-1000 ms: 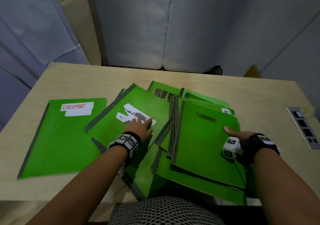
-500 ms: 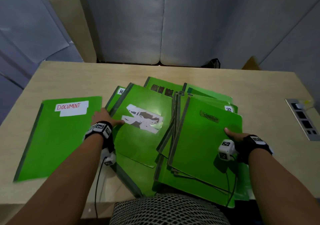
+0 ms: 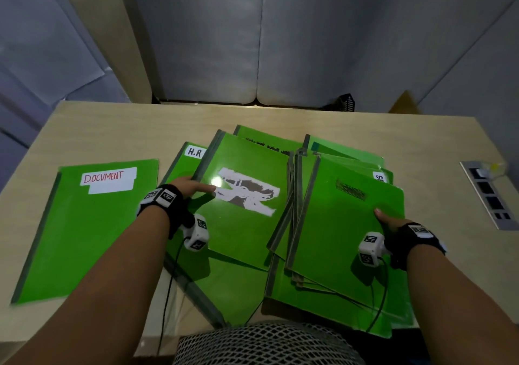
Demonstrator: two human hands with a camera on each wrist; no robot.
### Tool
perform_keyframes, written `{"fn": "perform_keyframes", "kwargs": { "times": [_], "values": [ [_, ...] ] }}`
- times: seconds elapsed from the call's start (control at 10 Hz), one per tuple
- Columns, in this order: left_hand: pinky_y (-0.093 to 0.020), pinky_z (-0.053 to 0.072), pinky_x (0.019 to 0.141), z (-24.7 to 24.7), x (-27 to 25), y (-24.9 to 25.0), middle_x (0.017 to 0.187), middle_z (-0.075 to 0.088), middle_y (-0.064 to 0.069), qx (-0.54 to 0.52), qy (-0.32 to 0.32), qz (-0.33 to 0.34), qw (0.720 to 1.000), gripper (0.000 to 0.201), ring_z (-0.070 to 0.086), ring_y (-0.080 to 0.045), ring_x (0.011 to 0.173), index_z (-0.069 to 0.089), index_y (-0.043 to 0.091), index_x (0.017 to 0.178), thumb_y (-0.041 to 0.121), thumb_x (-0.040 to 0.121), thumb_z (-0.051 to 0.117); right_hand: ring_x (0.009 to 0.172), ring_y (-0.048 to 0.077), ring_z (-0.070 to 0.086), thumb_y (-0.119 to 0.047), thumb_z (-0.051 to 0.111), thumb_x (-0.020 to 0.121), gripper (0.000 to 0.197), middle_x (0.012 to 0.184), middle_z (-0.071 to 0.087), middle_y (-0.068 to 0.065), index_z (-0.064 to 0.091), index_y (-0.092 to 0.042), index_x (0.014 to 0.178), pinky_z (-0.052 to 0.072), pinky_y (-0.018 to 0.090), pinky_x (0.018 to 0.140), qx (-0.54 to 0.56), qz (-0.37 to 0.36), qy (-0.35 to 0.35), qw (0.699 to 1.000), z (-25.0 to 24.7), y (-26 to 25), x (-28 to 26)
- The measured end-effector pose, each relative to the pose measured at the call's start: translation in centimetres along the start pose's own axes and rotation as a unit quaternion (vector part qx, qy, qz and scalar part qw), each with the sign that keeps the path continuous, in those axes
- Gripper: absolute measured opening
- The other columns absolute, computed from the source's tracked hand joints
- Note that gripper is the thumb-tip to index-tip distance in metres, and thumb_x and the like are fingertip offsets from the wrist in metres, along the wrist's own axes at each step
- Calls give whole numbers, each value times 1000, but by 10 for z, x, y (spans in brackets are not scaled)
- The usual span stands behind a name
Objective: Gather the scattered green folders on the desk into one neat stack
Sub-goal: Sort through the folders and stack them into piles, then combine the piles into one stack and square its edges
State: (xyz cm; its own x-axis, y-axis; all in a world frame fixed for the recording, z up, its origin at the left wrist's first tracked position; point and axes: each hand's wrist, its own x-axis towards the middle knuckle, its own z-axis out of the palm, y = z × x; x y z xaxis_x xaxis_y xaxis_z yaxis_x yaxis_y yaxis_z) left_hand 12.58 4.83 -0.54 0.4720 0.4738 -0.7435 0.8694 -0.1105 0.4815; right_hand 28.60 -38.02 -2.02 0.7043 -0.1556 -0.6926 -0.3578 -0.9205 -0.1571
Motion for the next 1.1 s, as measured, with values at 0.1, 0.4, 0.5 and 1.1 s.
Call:
{"fn": "perform_keyframes", "kwargs": {
  "times": [0.1,0.4,0.5,1.1],
  "values": [
    [-42,40,95,4,-1,4,139,46,-18,41,6,-15,999,80,47,-36,122,36,3,144,32,80,74,108,47,58,-16,50,97,59,155,31,16,31,-38,148,57,55,80,-28,-5,2,1000,-1,-1,4],
    [-44,49,92,-9,-23,44,124,60,-22,69,39,46,996,59,59,-38,110,53,-5,125,21,78,78,109,50,57,-10,56,91,80,159,19,16,19,-56,144,58,54,74,-75,-40,12,996,4,-3,-4],
    [-43,53,90,-3,-47,74,113,67,-22,87,132,129,979,40,64,-36,102,63,-1,111,12,76,76,121,49,50,-3,59,82,94,160,14,17,15,-55,146,56,54,83,-86,-55,17,995,7,-4,-8],
    [-39,55,85,13,-104,134,112,68,-23,15,31,234,972,43,66,-28,93,66,-6,112,4,72,79,131,33,46,-46,57,93,69,150,40,16,37,-6,146,39,39,102,310,1,-62,949,21,-18,-1]
  ]
}}
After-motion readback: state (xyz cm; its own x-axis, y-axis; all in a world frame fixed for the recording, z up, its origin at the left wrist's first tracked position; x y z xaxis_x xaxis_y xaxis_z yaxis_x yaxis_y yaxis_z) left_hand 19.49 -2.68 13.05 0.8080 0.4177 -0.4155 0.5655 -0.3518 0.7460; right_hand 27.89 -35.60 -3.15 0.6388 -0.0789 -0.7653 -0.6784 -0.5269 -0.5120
